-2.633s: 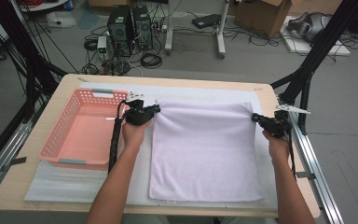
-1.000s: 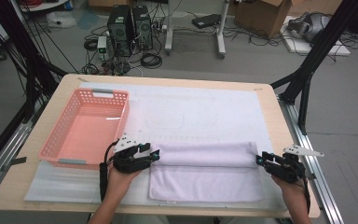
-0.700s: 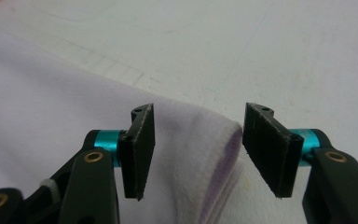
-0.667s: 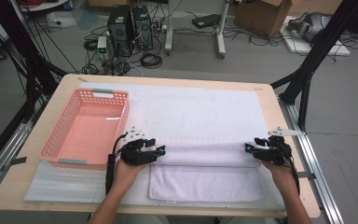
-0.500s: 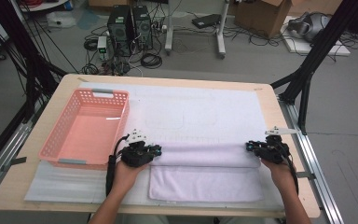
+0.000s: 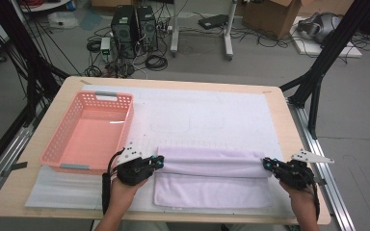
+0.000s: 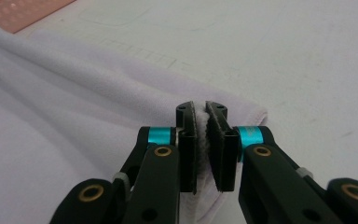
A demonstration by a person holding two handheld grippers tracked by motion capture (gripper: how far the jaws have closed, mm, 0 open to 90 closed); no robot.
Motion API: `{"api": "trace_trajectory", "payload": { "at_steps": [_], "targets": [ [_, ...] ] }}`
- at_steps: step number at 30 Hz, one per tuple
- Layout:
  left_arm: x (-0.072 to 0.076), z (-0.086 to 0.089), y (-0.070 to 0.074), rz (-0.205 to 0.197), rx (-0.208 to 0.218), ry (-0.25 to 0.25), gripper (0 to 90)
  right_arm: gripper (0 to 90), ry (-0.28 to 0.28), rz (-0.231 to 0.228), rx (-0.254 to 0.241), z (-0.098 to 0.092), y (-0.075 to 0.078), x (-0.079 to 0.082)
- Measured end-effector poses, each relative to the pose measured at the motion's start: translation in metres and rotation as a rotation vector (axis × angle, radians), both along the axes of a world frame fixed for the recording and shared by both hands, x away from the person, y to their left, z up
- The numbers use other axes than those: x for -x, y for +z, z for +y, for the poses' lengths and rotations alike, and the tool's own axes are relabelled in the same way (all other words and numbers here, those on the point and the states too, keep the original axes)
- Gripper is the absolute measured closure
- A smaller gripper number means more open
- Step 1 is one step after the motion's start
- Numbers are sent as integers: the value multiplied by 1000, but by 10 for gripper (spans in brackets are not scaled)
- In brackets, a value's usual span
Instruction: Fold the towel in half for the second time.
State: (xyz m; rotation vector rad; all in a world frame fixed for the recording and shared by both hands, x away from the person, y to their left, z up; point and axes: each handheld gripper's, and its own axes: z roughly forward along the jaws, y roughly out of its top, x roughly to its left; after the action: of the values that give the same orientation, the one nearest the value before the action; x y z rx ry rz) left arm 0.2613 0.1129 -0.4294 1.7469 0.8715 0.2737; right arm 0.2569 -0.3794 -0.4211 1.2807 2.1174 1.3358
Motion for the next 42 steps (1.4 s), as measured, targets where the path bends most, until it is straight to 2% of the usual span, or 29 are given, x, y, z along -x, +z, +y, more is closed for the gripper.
{"api": "trace_trajectory", "payload": {
  "at_steps": [4,10,15,20,21,22,23,24,27,29,31,33,35,37,39,40,42],
  "targets": [
    [10,4,-1,-3,9,-12,862,828,11,-12,-1,0,2,12],
    [28,5,-5,-2,-8,-39,864,829,12,-16,-8,0,2,29],
    [45,7,-6,1,-9,-54,867,830,23,-37,-8,0,3,47],
    [59,8,-8,0,-30,-77,864,805,30,-15,10,0,-2,64],
    [61,8,-9,3,-31,-86,844,741,33,-4,16,0,-4,66],
    [62,8,-10,11,-28,-88,747,636,26,12,18,-1,-5,69],
    [63,8,-10,30,-19,-82,600,598,2,22,11,-3,-5,71],
    [63,9,-10,38,-9,-78,522,578,-5,22,-10,-6,-5,73],
    [64,11,-5,-6,33,-57,446,563,-55,-21,-82,-14,5,80],
    [63,13,-3,-26,61,-48,430,568,-69,-45,-91,-15,8,81],
    [61,16,-2,-38,73,-29,423,569,-63,-34,-80,-11,8,77],
    [59,17,-2,-44,81,-15,414,569,-41,-25,-46,-4,3,72],
    [56,19,-2,-39,81,-5,416,571,-6,6,-12,6,-3,65],
    [51,19,-3,-31,68,10,416,623,31,45,56,13,-12,59],
    [46,19,-5,-20,58,19,416,673,58,95,151,15,-21,56],
    [43,20,-5,-16,53,24,416,690,75,84,170,13,-24,56],
    [37,19,-5,-15,52,30,416,697,75,88,189,7,-19,58]
  ]
}}
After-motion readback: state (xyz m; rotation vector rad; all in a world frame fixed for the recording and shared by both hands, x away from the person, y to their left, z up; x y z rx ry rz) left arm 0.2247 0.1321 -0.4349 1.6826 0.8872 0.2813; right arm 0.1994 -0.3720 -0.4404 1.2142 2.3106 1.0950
